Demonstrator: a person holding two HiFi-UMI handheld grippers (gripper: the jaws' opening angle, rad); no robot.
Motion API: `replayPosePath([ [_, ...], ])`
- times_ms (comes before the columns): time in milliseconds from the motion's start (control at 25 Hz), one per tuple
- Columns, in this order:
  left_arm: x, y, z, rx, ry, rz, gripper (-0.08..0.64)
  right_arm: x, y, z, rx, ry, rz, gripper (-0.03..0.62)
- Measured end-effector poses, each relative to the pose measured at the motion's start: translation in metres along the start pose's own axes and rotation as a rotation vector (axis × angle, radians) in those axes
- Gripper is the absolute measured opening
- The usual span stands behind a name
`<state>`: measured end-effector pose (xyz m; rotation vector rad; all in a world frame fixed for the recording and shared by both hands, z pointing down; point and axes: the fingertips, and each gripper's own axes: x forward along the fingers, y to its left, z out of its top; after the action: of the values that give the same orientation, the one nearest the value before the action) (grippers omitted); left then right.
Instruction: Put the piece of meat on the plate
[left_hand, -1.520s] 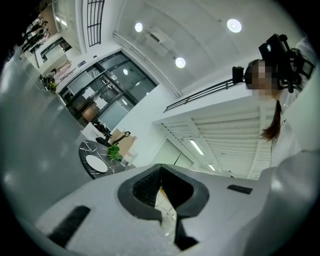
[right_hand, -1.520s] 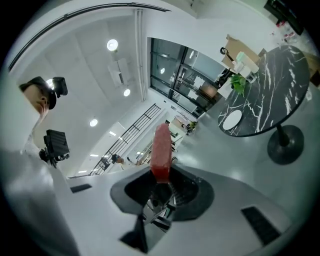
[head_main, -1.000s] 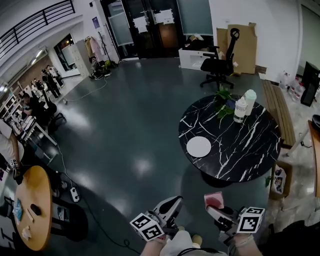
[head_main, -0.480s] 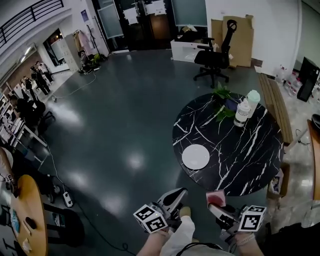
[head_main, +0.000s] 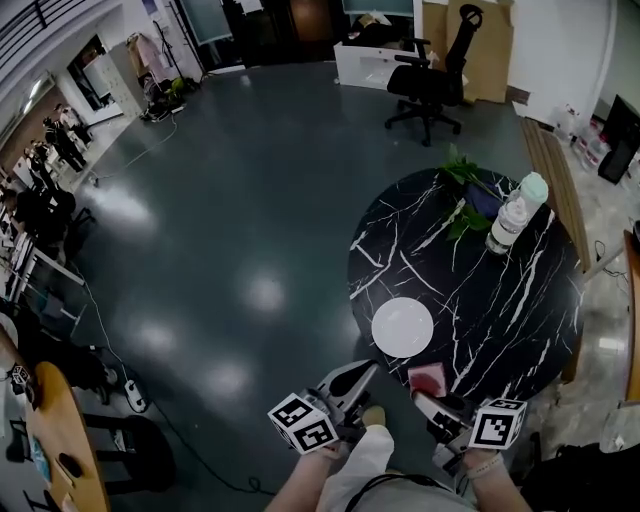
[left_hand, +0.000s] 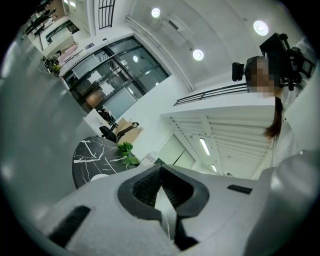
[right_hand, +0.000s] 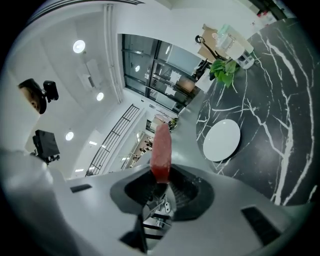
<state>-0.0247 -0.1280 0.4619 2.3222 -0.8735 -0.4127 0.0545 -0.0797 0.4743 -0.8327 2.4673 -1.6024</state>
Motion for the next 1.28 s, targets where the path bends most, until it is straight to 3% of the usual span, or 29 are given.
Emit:
replayPosePath([
  [240, 0.02, 0.035, 0.016, -0.003, 0.036, -0.015, 0.008, 0.036, -0.022, 0.025, 0.05, 0.003, -0.036, 0.084],
  [320, 0.026, 0.045, 0.017, -0.008, 0.048, -0.014, 0.009, 0.048, -0.031, 0.028, 0.107, -0.004, -0.036, 0.084],
  [400, 0.031, 0.057, 0.014, -0.021, 0.057, 0.001, 0.008, 0.061, -0.04, 0.028, 0.176, -0.002, -0.01, 0.084],
  [520, 0.036, 0.076, 0.005, -0.059, 0.061, 0.039, 0.008, 0.077, -0.062, 0.028, 0.206, 0.039, -0.013, 0.084],
  [600, 0.041, 0.09, 0.001, -0.083, 0.05, 0.065, 0.008, 0.086, -0.084, 0.03, 0.209, 0.076, -0.043, 0.084],
  [920, 0.048, 0.134, -0.016, -0.132, -0.01, 0.15, 0.009, 0.121, -0.133, 0.037, 0.295, 0.173, -0.031, 0.084],
  [1160, 0.051, 0.144, -0.021, -0.152, -0.054, 0.173, 0.008, 0.131, -0.142, 0.042, 0.34, 0.228, -0.001, 0.084],
  [1280, 0.05, 0.145, -0.022, -0.156, -0.062, 0.178, 0.008, 0.13, -0.153, 0.038, 0.392, 0.255, -0.045, 0.085],
])
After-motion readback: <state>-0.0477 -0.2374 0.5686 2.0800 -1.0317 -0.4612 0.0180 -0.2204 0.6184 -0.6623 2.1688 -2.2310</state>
